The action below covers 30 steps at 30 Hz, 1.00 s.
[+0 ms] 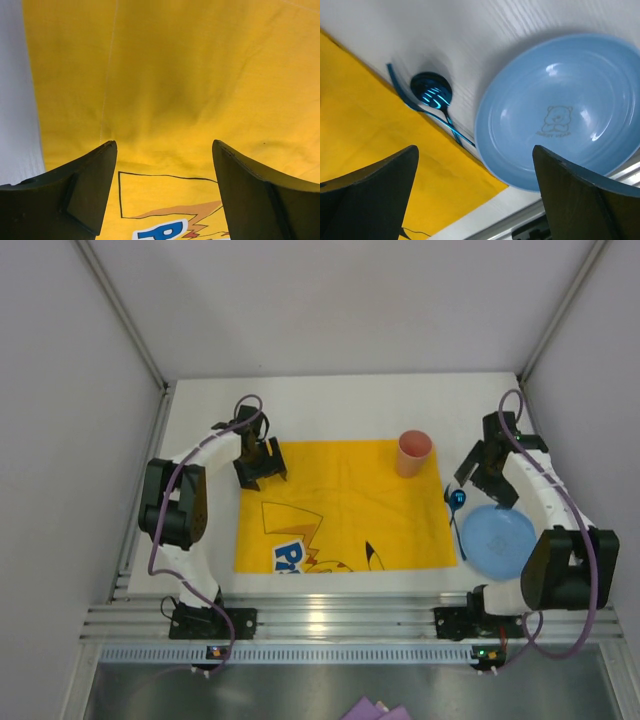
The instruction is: Set the dinner table for one person
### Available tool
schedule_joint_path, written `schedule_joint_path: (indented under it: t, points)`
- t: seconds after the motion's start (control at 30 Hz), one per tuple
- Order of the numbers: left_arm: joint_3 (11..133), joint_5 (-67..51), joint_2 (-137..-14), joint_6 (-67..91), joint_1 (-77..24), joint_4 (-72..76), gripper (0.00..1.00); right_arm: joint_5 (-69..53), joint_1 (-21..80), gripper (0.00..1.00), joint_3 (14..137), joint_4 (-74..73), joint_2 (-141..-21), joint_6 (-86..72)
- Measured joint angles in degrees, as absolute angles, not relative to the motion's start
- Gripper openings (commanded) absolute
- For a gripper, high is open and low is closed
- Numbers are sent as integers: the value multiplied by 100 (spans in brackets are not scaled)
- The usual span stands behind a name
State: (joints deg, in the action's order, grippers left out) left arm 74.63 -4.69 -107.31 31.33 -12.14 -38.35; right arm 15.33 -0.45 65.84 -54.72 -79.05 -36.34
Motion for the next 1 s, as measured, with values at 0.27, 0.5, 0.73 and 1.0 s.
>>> schedule_joint_path:
  t: [0.27, 0.5, 0.73, 1.0]
  points:
    - [7706, -663, -10879, 3079, -1214, -3754, 82, 1208, -121, 81, 5920, -5336, -8713, -3813]
    - [7714, -714, -10962, 3020, -1214, -3756, 82, 1258, -128, 42, 5791, -4917, -9238, -3822]
    - [7714, -733, -10962, 2998, -1214, -3769, 81, 1636, -119, 0, 5835, -4895, -9616, -3618]
    - [7717, -768, -10958, 2995, -1214, -3828, 81, 2443, -130, 0, 6436, -5544, -9644, -3507]
